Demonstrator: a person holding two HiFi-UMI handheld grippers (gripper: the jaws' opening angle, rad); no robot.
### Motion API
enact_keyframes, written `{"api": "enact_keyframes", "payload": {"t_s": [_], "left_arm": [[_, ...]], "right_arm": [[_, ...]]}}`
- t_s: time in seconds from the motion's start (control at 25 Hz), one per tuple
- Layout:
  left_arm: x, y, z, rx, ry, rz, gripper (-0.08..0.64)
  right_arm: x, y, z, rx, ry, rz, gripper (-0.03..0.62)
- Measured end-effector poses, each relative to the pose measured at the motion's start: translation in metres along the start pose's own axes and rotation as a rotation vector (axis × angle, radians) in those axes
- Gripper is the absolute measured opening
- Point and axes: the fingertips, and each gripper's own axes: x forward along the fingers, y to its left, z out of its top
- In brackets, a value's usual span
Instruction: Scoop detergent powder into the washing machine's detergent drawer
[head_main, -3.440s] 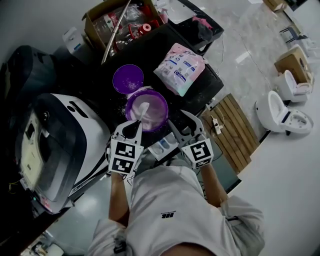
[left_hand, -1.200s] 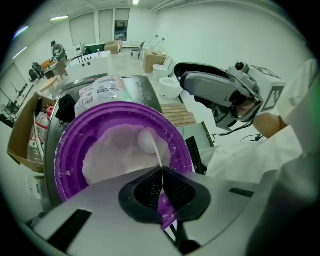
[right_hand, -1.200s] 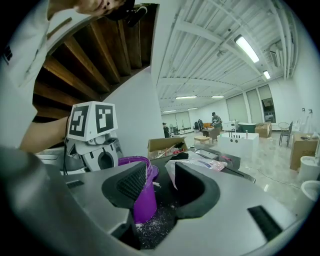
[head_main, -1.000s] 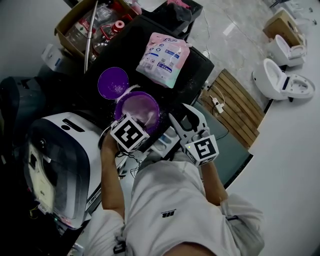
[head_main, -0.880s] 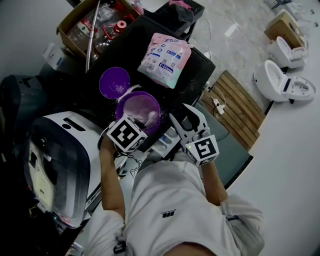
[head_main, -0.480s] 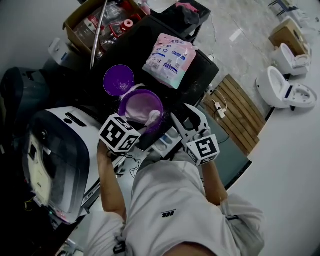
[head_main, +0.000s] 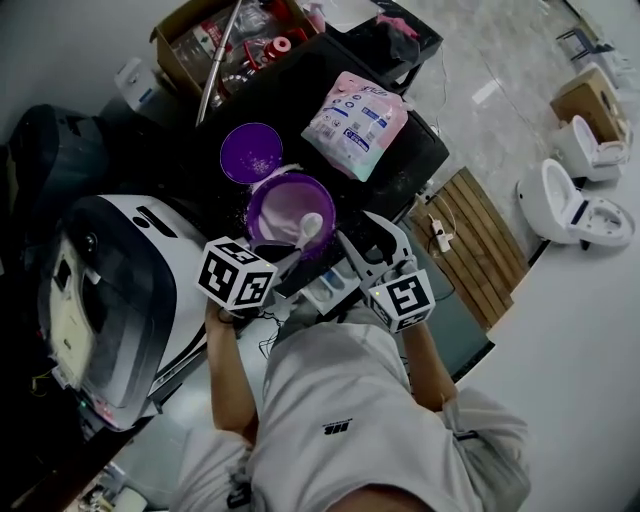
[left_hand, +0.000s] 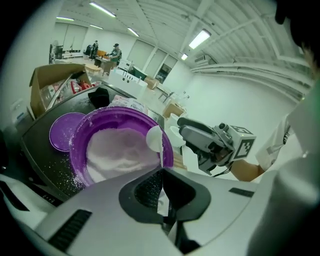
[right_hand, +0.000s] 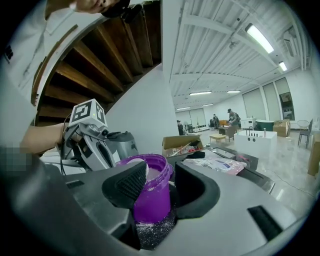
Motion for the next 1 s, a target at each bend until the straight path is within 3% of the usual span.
{"api": "enact_keyframes", "payload": {"t_s": [0.48,0.72,1.0], "left_arm": [[-0.006,0.0,0.006,-0.099,-0.296,0.136,0.015],[-0.009,-0.002,0.005,-0.156,-0.375,0.167,0.015],[-0.015,-0.009,0.0,-0.155,-0.464,0.2,0.015]], "right_arm": [[0.004,0.028,0.0,-0.061,0.013,0.128,0.179],[0.004,0.04,0.001,-0.082,0.016,0.163,0.179],[-0.001,0.05,0.0,-0.096,0.019,0.172,0.179]]}}
